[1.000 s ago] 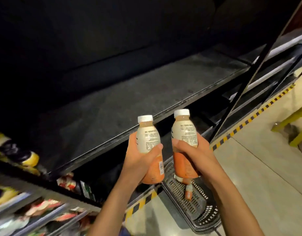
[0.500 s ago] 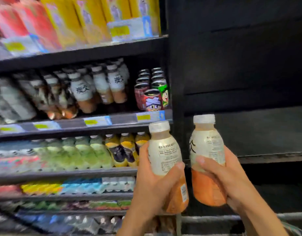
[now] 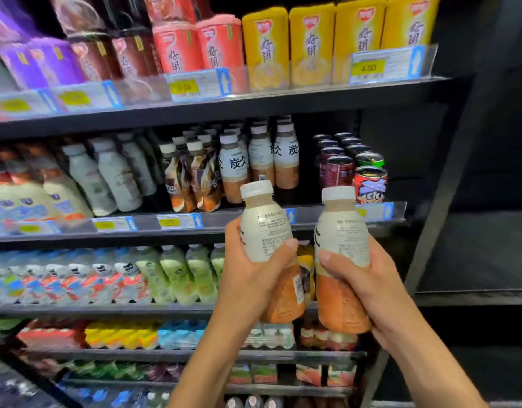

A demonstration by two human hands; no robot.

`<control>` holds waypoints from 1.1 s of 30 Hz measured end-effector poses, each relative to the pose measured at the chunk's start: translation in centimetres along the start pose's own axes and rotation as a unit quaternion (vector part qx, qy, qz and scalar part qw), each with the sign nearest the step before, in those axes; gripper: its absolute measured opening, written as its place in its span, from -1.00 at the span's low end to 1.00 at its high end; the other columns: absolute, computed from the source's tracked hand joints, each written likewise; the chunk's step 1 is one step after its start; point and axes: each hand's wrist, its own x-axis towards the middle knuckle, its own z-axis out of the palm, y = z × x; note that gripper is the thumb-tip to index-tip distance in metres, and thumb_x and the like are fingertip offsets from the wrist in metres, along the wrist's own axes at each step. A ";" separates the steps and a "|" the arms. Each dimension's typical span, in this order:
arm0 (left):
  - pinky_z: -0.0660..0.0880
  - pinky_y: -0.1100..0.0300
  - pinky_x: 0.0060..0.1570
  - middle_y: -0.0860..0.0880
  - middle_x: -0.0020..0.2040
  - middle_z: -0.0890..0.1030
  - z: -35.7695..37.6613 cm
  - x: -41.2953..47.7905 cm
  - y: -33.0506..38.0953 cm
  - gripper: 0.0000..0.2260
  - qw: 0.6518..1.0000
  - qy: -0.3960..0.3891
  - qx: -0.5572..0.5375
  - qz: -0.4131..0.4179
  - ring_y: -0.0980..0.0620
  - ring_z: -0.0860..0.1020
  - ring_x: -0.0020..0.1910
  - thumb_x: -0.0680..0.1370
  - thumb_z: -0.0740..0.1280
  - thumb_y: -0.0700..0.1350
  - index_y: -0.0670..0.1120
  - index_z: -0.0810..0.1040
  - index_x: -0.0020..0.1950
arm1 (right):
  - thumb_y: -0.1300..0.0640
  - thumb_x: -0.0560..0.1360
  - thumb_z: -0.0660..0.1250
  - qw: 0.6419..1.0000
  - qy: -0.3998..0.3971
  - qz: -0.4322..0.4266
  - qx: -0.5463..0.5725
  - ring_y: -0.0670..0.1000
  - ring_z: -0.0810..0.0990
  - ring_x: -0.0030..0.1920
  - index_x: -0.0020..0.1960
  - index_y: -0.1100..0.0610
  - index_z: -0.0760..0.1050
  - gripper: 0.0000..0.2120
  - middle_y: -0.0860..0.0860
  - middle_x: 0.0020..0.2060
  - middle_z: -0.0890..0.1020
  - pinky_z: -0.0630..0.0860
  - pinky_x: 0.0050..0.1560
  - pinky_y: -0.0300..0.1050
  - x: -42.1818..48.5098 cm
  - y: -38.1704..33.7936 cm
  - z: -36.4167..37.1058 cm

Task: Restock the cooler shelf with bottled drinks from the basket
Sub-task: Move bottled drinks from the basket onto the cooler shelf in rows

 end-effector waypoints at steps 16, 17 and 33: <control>0.47 0.01 0.07 0.08 0.01 0.53 -1.5 14.1 2.1 -0.67 0.997 -0.023 0.071 -0.023 0.06 0.54 0.04 0.56 0.23 0.13 -0.01 0.35 0.22 | -0.08 0.29 0.39 0.994 -0.003 0.004 -0.107 0.04 0.71 -0.05 0.20 0.04 0.51 -0.50 0.04 0.00 0.71 0.61 -0.04 0.08 13.1 -4.3 4.7; 0.47 -0.01 0.10 0.08 0.01 0.52 -1.5 15.0 2.3 -0.65 0.995 -0.021 0.090 -0.024 0.04 0.53 0.05 0.56 0.24 0.15 -0.03 0.34 0.22 | -0.10 0.29 0.39 0.992 -0.004 0.004 -0.125 0.05 0.71 -0.04 0.19 0.03 0.51 -0.51 0.04 0.01 0.71 0.61 -0.02 0.11 13.9 -4.5 4.8; 0.21 0.19 -0.48 0.01 -0.55 0.37 0.9 20.5 -1.4 -0.50 0.969 0.064 0.234 -0.044 -0.02 0.37 -0.50 0.43 0.47 0.13 -0.10 0.29 -0.47 | 0.12 0.34 0.55 0.983 0.021 0.091 -0.160 0.06 0.70 -0.01 0.06 0.17 0.65 -0.68 0.06 -0.09 0.74 0.59 0.13 0.08 21.7 -1.2 2.3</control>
